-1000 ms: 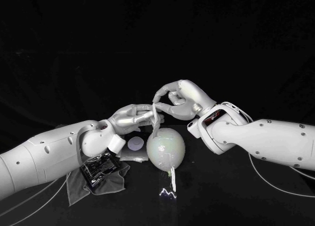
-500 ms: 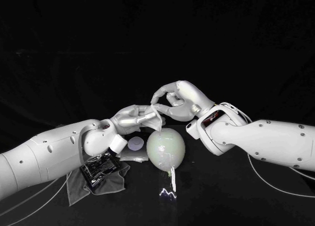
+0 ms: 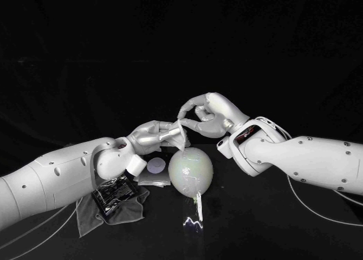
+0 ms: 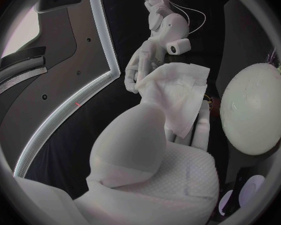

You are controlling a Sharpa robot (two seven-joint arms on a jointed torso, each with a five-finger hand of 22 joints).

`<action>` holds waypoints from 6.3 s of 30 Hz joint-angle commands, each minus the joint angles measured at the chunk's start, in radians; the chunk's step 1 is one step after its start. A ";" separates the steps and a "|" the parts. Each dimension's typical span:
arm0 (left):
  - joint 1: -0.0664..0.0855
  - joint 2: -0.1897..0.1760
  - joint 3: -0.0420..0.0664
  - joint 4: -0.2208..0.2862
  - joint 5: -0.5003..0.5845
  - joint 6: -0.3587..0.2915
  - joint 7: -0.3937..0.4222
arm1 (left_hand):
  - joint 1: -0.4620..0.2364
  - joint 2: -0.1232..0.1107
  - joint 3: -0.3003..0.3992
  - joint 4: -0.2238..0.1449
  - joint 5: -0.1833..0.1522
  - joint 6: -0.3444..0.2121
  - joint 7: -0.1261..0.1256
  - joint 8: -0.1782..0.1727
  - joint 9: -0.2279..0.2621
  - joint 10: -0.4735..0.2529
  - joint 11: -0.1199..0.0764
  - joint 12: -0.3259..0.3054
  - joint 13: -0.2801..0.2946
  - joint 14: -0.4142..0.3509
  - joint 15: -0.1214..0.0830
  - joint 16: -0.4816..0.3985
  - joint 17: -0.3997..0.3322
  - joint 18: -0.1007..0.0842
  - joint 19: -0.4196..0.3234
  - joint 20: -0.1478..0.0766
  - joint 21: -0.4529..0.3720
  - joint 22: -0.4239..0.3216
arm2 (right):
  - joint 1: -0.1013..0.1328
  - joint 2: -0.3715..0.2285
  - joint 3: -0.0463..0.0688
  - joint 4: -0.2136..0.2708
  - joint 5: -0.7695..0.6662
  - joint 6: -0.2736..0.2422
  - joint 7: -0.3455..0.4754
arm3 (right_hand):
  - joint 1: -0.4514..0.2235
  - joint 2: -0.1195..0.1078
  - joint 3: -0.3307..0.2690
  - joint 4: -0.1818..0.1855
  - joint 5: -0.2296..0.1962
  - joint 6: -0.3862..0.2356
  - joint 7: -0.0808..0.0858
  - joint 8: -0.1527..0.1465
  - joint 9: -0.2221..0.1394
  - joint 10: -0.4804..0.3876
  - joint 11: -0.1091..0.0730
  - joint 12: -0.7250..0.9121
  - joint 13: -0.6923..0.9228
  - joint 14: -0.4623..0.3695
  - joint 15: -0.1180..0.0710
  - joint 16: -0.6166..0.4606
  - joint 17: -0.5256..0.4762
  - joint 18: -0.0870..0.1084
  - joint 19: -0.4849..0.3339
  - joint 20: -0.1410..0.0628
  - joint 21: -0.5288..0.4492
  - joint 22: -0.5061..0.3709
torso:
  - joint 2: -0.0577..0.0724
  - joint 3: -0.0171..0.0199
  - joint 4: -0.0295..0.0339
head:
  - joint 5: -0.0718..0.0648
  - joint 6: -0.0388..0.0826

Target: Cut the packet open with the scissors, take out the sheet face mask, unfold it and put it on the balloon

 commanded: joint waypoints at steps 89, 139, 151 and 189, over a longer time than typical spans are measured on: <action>0.011 -0.010 0.000 0.167 0.023 -0.661 -0.086 | 0.090 0.041 0.066 0.005 0.000 0.147 -0.051 0.007 -0.001 0.204 -0.059 -0.078 -0.005 0.175 -0.057 -0.003 0.054 0.045 0.294 -0.039 0.108 0.025 | -0.099 0.073 -0.015 -0.041 0.068 0.005 -0.376 | 0.027 -0.045 -0.284 0.277 0.030 -0.117 0.049 -0.003 -0.018 -0.110 0.046 -0.273 0.022 0.090 0.036 -0.021 0.221 0.028 0.031 0.039 -0.131 0.218 | 0.001 0.0001 0.0001 | 0.012 -0.022; 0.011 -0.021 0.000 0.156 0.034 -0.548 -0.140 | -0.093 0.059 0.196 0.004 0.000 0.153 -0.051 -0.045 -0.033 0.206 -0.060 -0.112 -0.005 0.265 -0.078 -0.004 0.095 0.047 0.387 -0.071 0.123 0.011 | -0.087 0.015 -0.009 -0.038 0.187 0.111 -0.327 | 0.022 -0.047 0.120 0.110 0.005 -0.065 0.011 0.090 0.004 0.047 0.007 -0.098 0.178 0.106 -0.002 0.004 0.263 0.001 0.092 0.000 -0.023 0.253 | 0.001 0.0002 0.0001 | 0.014 -0.032; 0.011 -0.021 0.000 0.154 0.071 -0.492 -0.165 | -0.124 -0.003 0.300 0.004 -0.001 0.114 -0.019 -0.079 -0.049 0.130 -0.034 -0.114 -0.006 0.295 -0.067 -0.041 0.103 0.048 0.472 -0.102 0.123 -0.001 | -0.079 0.013 -0.007 -0.036 0.220 0.124 -0.326 | 0.019 -0.047 0.124 0.107 0.005 -0.064 0.010 0.093 0.005 0.048 0.007 -0.096 0.180 0.106 -0.002 0.004 0.263 0.001 0.093 0.000 -0.022 0.253 | 0.001 0.0004 0.0000 | 0.012 -0.034; 0.011 -0.032 0.000 0.152 0.175 -0.403 -0.263 | -0.476 -0.032 0.222 0.008 -0.002 0.045 0.035 -0.116 -0.068 0.041 0.007 -0.096 0.000 0.289 -0.042 -0.115 0.134 0.047 0.549 -0.101 0.055 -0.006 | -0.059 -0.007 -0.006 -0.028 0.305 0.172 -0.343 | 0.008 -0.046 0.130 0.103 0.005 -0.064 0.010 0.098 0.008 0.056 0.007 -0.084 0.191 0.106 -0.002 0.004 0.263 0.000 0.095 -0.001 -0.020 0.254 | 0.001 0.0002 0.0000 | 0.016 -0.028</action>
